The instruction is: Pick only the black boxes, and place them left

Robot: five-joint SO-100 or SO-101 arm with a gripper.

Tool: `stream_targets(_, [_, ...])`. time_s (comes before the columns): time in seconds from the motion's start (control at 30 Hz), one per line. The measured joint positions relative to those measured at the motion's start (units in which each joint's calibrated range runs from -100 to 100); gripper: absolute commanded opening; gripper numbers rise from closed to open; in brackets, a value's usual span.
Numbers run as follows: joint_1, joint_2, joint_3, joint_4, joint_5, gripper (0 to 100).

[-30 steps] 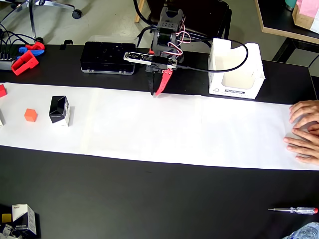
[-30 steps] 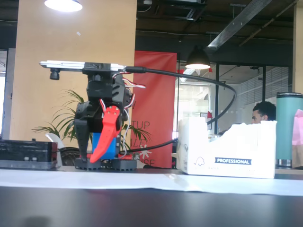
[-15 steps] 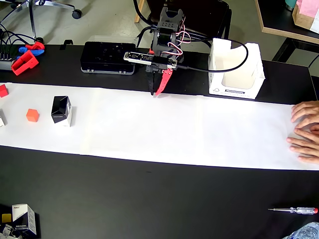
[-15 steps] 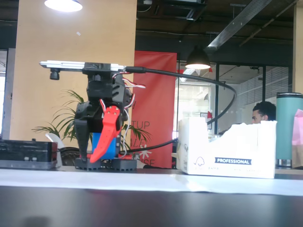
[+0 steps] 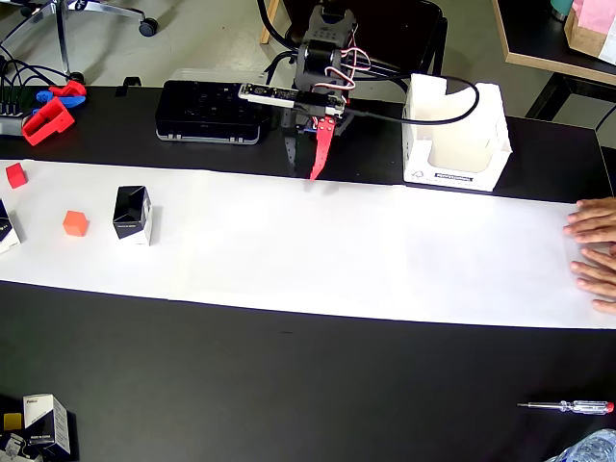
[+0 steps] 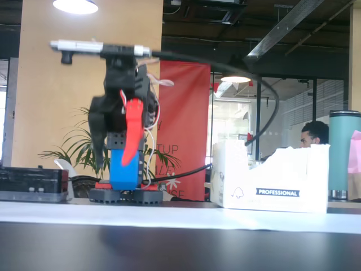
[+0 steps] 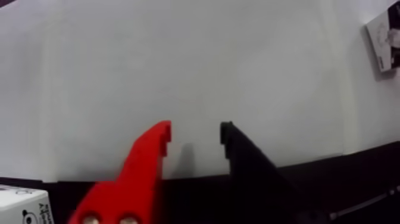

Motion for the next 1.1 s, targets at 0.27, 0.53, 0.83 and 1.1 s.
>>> stream_targets(0.27, [0.0,11.3,-19.0,0.0,0.0,33])
stream_targets(0.53, [0.0,20.0,-36.2,0.0,0.1,36])
stream_targets(0.83, [3.9,31.9,-53.6,0.0,5.0,36])
stream_targets(1.1, [11.3,46.3,-69.1,0.1,7.7,37])
